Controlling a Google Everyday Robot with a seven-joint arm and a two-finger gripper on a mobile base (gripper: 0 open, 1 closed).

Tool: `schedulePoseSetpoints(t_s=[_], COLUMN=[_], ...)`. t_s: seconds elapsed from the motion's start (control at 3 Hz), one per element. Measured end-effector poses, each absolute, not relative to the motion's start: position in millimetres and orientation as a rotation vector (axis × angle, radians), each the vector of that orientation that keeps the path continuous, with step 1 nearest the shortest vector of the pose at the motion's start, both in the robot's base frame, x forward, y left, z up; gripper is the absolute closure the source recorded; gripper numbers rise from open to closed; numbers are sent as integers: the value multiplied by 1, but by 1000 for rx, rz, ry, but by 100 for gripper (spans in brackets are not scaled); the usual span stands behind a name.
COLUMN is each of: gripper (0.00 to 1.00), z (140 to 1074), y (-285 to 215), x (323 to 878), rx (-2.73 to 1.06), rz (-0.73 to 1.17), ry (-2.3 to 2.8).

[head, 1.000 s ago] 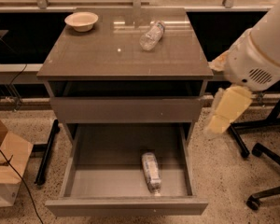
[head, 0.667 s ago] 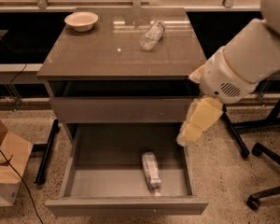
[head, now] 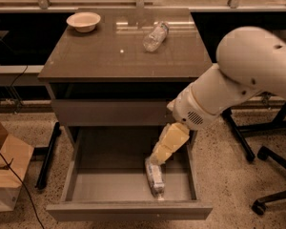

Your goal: Pick blue plastic bottle from middle drawer and place on counter

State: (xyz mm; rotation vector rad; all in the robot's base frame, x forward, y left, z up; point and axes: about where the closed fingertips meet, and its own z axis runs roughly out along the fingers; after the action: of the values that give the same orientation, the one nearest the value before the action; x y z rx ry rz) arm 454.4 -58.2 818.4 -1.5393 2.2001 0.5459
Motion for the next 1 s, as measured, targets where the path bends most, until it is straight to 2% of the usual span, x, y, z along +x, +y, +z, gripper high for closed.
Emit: schedulePoseSetpoints(t_s=[1.0], gripper=[0], z=[783], y=[-42], x=[459], rx=[-1522], rz=[551], ry=[2260])
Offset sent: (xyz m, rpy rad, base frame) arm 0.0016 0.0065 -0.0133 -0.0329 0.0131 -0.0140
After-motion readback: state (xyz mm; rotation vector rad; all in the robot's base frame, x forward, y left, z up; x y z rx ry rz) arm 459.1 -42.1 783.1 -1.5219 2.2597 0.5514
